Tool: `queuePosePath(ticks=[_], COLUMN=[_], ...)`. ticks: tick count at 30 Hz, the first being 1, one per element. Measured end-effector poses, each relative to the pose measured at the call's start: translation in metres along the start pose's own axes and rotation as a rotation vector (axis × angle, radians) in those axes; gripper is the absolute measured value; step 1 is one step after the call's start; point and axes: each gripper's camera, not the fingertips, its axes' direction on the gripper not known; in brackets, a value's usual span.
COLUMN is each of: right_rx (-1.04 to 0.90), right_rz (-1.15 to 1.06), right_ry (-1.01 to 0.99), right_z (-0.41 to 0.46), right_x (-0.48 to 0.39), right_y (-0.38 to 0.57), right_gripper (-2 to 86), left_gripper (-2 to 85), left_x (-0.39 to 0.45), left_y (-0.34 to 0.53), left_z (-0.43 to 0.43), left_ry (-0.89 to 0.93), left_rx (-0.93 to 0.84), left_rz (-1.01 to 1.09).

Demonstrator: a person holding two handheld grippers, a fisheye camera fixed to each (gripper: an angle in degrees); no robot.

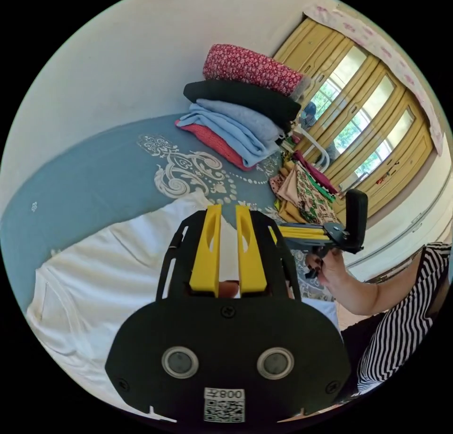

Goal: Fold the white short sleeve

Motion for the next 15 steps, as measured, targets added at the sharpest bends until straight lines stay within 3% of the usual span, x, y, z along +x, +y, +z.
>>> queuePosePath(ticks=[3,6,8,11,15], right_rx=[-0.082,-0.128,-0.164,-0.223,-0.298], right_rz=[-0.084,-0.169,-0.291,-0.434,-0.565], right_ry=[0.005,-0.105,-0.171,-0.251,-0.35], right_z=[0.033,0.063,0.09,0.136,0.197], right_x=[-0.009,-0.025,-0.059,-0.115,-0.19], right_y=[-0.009,-0.014,-0.019,-0.029,-0.047], right_gripper=[1.2,1.4,2.4,4.7,6.6], left_gripper=[6.3,6.9,7.2,8.0,8.7], left_x=[0.01,0.017,0.024,0.027,0.016], left_y=[0.04,0.101,0.162,0.23,0.287], left_z=[-0.068,-0.157,-0.233,-0.309,-0.37], left_ry=[-0.037,-0.195,-0.46,-0.691,-0.76], left_rx=[0.107,0.216,0.281,0.287,0.301], left_rz=[-0.071,-0.215,-0.391,-0.645,-0.882])
